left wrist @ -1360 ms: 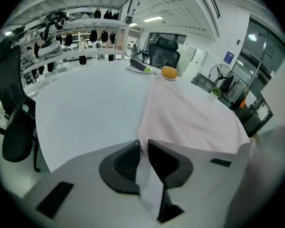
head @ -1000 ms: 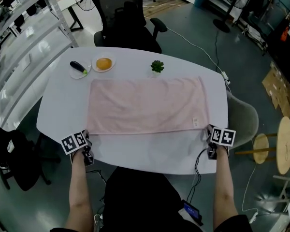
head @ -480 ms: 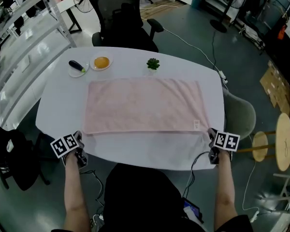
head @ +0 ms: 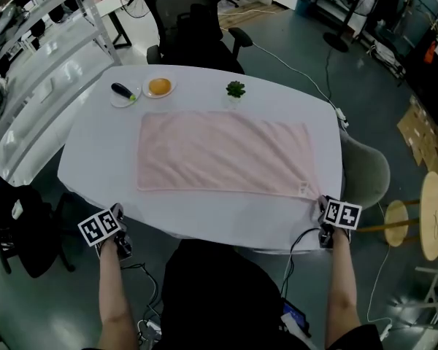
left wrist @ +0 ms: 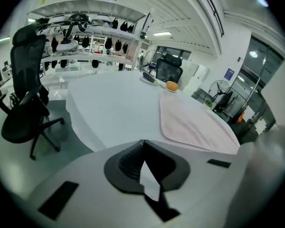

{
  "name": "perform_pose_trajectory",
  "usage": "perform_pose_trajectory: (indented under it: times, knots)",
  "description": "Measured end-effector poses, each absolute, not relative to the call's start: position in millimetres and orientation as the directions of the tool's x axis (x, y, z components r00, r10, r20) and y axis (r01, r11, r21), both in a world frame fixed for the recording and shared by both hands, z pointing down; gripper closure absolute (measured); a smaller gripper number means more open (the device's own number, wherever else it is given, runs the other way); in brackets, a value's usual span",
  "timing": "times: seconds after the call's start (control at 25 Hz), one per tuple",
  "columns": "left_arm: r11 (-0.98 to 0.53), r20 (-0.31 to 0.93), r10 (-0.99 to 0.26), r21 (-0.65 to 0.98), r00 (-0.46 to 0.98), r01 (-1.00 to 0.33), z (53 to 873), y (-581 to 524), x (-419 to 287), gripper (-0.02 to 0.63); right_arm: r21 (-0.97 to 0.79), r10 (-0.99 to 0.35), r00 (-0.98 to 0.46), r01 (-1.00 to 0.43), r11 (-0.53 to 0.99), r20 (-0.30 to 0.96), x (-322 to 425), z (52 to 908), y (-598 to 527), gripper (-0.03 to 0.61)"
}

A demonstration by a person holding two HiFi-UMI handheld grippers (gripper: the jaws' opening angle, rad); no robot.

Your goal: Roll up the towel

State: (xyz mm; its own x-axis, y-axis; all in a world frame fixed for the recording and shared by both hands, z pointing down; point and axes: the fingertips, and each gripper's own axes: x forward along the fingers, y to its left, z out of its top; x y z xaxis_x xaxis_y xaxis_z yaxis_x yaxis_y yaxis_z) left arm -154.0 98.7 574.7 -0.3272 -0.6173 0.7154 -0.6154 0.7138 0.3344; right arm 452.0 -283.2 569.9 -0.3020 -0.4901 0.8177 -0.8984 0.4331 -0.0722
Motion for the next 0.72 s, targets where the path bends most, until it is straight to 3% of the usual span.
perform_pose_trajectory:
  times: [0.16,0.24,0.36,0.48,0.6,0.72]
  knots:
    - [0.618,0.665,-0.693,0.348,-0.278,-0.705,561.4,78.4,-131.5,0.595,0.067,-0.564,-0.262,-0.866,0.495,0.783,446.5,555.6,-277.7,0.361]
    - [0.551,0.619,-0.747,0.368,-0.245,-0.749,547.2,67.5,-126.6,0.501,0.113,-0.586,-0.300,-0.818,0.564,0.752,426.5,541.9,-269.9,0.302]
    - [0.390,0.557,-0.817,0.343,-0.149,-0.855,525.1,49.6,-116.7,0.438,0.144,-0.559,-0.417,-0.696,0.704,0.717,375.2,519.4,-248.1,0.302]
    - [0.090,0.595,-0.803,0.181,0.036,-0.979,511.9,35.0,-97.8,0.373,0.141,-0.482,-0.553,-0.546,0.826,0.679,306.4,489.6,-213.2,0.302]
    - [-0.205,0.679,-0.712,0.044,0.180,-0.978,506.6,30.3,-92.2,0.335,0.101,-0.371,-0.664,-0.408,0.907,0.649,236.5,470.7,-170.8,0.314]
    - [-0.393,0.719,-0.634,0.016,0.283,-0.919,506.8,23.4,-98.6,0.331,0.041,-0.240,-0.726,-0.280,0.959,0.645,173.2,468.0,-125.0,0.321]
